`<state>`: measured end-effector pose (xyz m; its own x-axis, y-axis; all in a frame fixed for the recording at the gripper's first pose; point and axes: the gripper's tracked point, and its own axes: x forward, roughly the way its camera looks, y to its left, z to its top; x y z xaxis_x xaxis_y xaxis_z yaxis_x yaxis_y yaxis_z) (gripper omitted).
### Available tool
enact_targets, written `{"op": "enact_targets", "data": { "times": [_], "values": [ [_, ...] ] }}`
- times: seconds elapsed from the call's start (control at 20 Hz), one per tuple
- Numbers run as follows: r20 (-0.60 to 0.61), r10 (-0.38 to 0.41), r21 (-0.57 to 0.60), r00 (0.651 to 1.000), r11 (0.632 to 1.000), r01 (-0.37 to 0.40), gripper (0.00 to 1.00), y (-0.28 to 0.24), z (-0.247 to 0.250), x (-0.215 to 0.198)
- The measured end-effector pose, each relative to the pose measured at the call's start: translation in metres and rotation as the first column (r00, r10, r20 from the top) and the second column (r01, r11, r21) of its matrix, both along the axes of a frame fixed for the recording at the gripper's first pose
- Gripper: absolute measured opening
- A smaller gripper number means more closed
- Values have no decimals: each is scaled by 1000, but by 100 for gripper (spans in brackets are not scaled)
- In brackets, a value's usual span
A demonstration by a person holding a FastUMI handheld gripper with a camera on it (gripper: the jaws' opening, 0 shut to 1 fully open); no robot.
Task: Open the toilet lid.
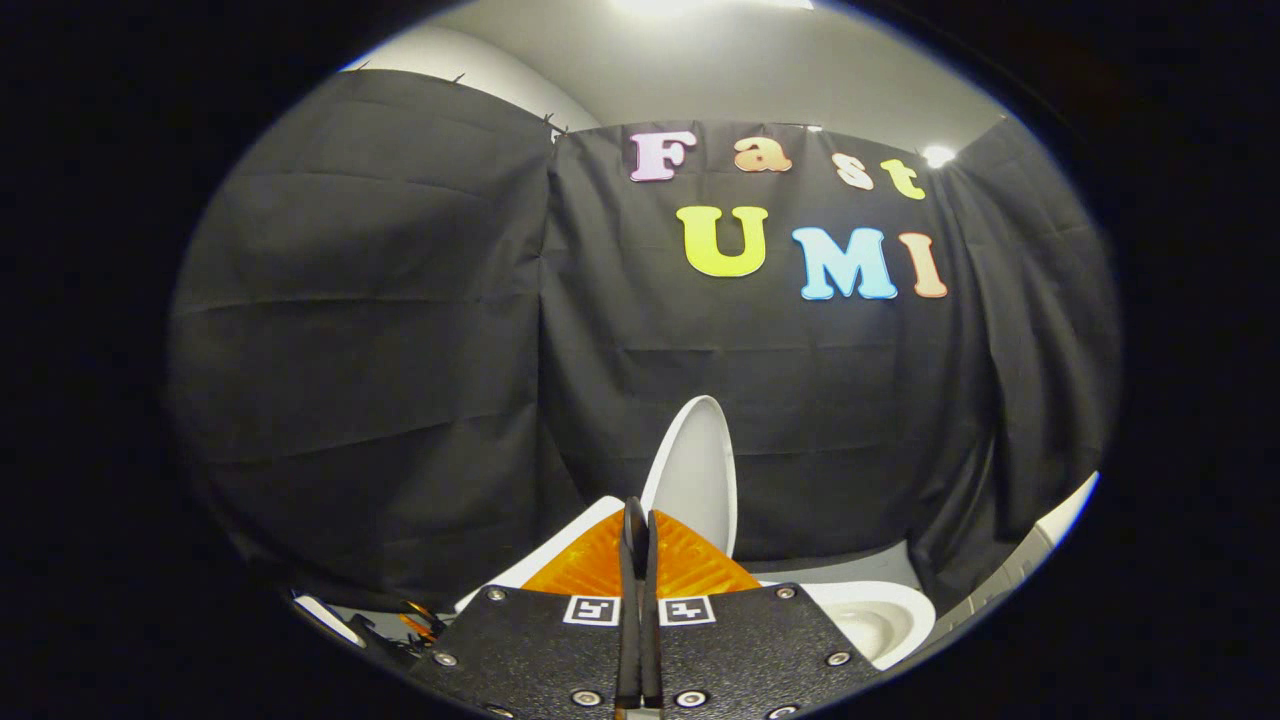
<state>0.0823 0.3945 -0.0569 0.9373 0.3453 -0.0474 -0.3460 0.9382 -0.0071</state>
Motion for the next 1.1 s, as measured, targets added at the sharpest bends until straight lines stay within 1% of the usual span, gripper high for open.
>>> {"op": "enact_targets", "data": {
  "times": [0.25,0.7,0.75,0.9,1.1],
  "values": [
    [27,61,-62,998,996,-59,0,34,-7,-1],
    [17,85,-54,996,995,-84,0,48,-14,3],
    [15,84,-55,996,995,-83,3,49,-14,2],
    [8,92,-49,996,995,-92,4,52,-16,3],
    [-21,112,-14,993,994,-113,15,49,-16,0]
  ]
}}
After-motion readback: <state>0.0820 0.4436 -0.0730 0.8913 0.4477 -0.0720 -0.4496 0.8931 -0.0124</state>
